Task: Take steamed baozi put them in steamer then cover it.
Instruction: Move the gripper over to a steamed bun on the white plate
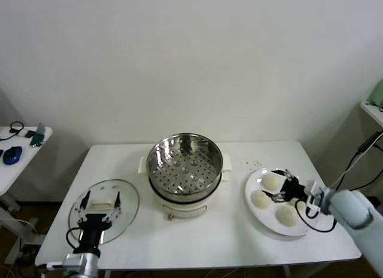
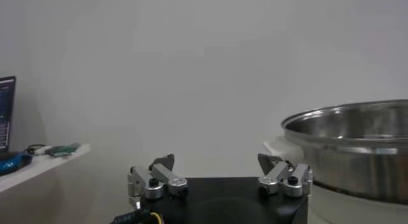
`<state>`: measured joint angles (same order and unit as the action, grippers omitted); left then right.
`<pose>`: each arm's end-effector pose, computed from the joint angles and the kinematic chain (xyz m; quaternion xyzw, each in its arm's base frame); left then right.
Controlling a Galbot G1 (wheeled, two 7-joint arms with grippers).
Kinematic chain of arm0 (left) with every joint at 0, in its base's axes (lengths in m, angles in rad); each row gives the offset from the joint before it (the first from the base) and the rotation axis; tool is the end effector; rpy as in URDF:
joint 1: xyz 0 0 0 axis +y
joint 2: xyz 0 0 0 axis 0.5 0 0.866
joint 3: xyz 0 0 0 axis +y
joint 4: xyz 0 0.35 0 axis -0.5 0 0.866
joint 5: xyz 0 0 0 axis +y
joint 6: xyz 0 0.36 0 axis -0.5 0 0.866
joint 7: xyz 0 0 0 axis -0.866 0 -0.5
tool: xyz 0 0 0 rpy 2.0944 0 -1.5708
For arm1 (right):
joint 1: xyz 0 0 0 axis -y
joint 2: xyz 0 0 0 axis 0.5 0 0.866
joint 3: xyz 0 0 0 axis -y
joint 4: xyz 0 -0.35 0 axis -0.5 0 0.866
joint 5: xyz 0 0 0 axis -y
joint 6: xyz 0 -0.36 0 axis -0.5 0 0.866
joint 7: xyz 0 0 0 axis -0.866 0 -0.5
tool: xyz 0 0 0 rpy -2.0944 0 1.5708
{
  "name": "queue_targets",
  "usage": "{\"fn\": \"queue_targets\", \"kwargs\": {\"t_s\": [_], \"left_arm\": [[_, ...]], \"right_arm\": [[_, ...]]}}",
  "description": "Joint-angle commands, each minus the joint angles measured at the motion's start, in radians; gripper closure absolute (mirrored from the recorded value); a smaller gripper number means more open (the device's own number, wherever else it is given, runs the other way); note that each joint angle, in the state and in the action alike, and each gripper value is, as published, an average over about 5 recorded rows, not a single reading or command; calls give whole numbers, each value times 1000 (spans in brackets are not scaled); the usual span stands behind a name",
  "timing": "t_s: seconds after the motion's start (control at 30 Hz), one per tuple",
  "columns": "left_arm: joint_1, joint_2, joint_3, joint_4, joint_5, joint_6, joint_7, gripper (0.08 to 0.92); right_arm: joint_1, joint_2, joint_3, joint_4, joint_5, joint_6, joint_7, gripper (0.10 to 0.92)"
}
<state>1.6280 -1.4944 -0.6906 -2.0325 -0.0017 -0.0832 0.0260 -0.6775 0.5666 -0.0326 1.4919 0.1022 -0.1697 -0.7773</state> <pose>0.1642 0.0679 -0.3290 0.0373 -0.9963 -0.0756 0.0156 0.4153 -0.2175 -0.2283 0.4157 -0.7735 0.4009 0.2610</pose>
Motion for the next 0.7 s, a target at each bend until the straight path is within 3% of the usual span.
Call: {"fn": "queue_targets", "kwargs": {"t_s": [0.03, 0.3, 0.7], "left_arm": [[-9, -4, 17, -9, 6, 15, -3, 177], [-22, 0, -4, 2, 5, 27, -6, 177], [-37, 17, -35, 15, 1, 43, -10, 177]], "right_arm": [[552, -148, -543, -187, -28, 4, -234, 203], [831, -15, -884, -392, -114, 80, -317, 203], [787, 209, -889, -607, -142, 119, -305, 203]]}}
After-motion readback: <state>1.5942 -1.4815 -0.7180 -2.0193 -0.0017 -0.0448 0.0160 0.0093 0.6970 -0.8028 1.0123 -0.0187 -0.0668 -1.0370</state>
